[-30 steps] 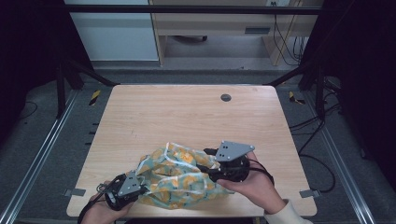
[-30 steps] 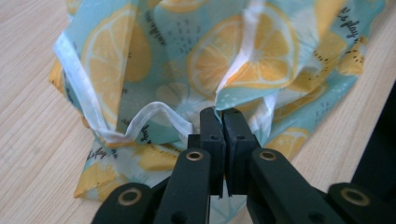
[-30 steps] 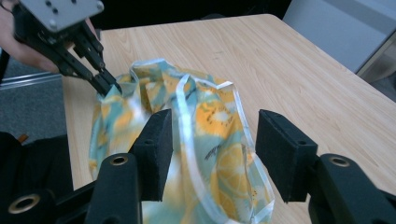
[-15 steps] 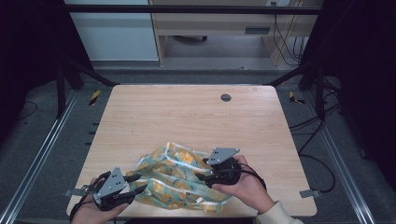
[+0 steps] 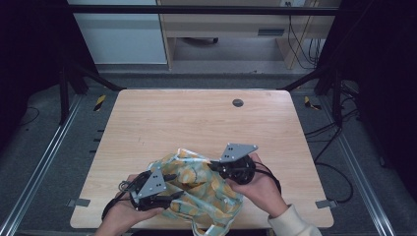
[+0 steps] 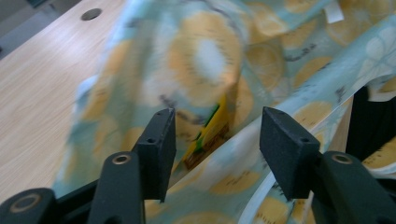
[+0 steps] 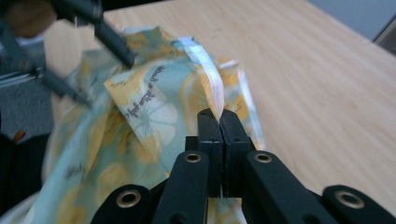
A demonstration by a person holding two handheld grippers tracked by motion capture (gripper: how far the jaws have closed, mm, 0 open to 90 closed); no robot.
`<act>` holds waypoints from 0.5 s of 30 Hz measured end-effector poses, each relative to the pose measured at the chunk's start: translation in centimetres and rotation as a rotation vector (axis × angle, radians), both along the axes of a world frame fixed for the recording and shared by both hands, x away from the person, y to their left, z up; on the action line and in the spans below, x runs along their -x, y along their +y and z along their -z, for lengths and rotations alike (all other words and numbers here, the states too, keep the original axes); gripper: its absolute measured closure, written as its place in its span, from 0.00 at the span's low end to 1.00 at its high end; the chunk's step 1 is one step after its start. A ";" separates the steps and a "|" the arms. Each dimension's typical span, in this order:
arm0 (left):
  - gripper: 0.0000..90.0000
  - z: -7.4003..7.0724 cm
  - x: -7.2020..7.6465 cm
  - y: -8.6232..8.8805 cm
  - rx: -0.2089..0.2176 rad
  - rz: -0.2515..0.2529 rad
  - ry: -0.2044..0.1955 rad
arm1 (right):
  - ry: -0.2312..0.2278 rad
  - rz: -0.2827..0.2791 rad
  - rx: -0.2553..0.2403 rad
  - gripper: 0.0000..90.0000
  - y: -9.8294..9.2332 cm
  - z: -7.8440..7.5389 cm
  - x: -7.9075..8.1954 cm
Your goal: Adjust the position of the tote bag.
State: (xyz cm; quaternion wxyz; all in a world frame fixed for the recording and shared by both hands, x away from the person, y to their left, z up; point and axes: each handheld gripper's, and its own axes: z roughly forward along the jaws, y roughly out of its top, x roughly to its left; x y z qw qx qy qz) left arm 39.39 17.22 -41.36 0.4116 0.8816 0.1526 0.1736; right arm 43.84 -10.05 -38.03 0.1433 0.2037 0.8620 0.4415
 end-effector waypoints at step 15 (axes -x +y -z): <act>0.72 4.2 -0.9 -0.5 -0.139 -0.018 0.049 | 0.051 0.157 -0.108 0.99 0.6 1.8 -6.0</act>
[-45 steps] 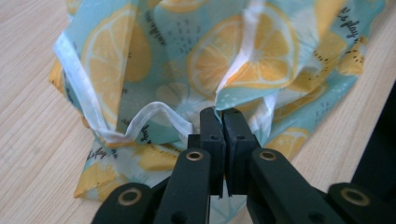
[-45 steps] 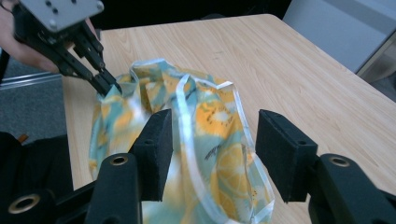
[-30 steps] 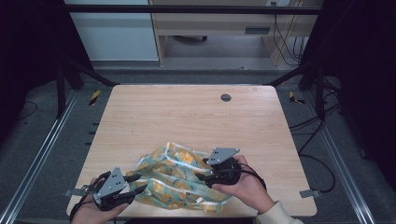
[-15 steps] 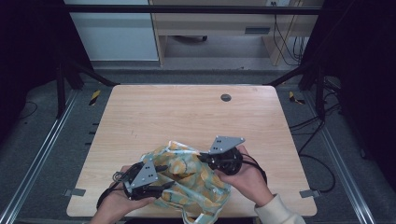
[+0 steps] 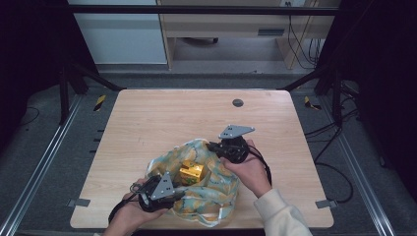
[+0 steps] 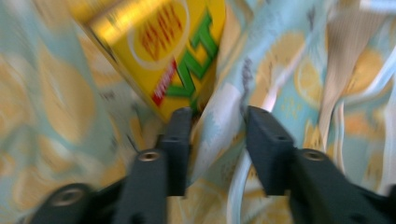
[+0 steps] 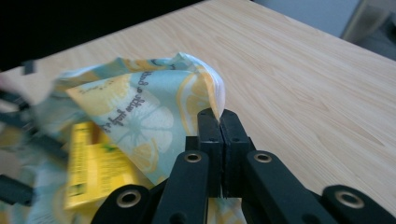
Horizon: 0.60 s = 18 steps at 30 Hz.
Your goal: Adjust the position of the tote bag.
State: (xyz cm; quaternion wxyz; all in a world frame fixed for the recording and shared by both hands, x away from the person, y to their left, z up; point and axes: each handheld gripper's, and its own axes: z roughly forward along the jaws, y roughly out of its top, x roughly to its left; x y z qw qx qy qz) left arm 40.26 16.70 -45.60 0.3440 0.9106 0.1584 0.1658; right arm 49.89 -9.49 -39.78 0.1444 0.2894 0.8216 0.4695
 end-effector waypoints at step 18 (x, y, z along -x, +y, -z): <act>1.00 0.4 0.4 2.4 -0.058 -0.040 0.055 | 0.100 0.126 0.110 1.00 -2.3 4.3 -4.9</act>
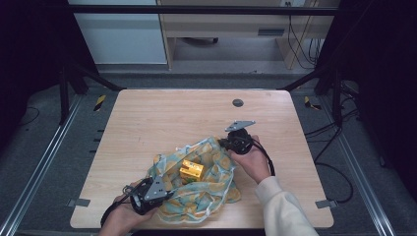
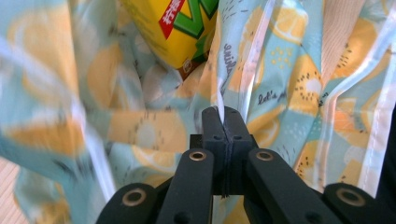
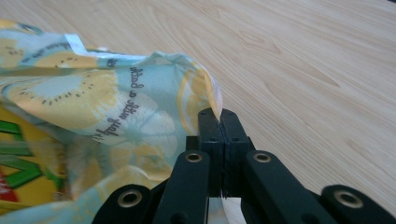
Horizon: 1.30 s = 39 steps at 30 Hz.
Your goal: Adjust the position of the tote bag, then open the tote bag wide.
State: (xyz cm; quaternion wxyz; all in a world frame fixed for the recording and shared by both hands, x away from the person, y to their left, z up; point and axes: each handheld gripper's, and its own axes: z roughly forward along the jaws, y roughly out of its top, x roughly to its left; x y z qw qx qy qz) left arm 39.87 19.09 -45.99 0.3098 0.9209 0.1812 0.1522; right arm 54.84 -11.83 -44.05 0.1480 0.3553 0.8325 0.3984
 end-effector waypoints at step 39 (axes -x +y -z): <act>0.62 -1.7 1.3 -1.4 0.121 -0.030 -0.096 | -0.060 0.161 0.020 0.46 -3.8 0.1 -1.0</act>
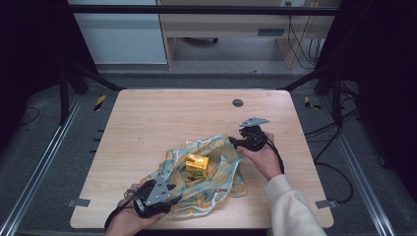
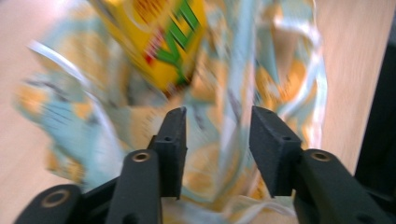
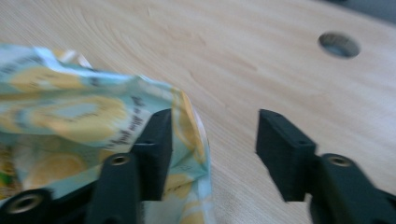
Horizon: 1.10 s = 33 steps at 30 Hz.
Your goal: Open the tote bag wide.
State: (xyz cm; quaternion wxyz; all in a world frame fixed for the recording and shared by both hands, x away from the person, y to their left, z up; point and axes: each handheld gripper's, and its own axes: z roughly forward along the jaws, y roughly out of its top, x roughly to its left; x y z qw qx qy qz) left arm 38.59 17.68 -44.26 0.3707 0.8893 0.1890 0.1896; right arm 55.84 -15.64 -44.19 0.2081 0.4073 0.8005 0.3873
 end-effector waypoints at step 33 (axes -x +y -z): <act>0.38 -0.9 -5.8 4.2 0.199 -0.369 -0.040 | -0.059 -0.101 0.010 0.19 -0.9 0.4 10.2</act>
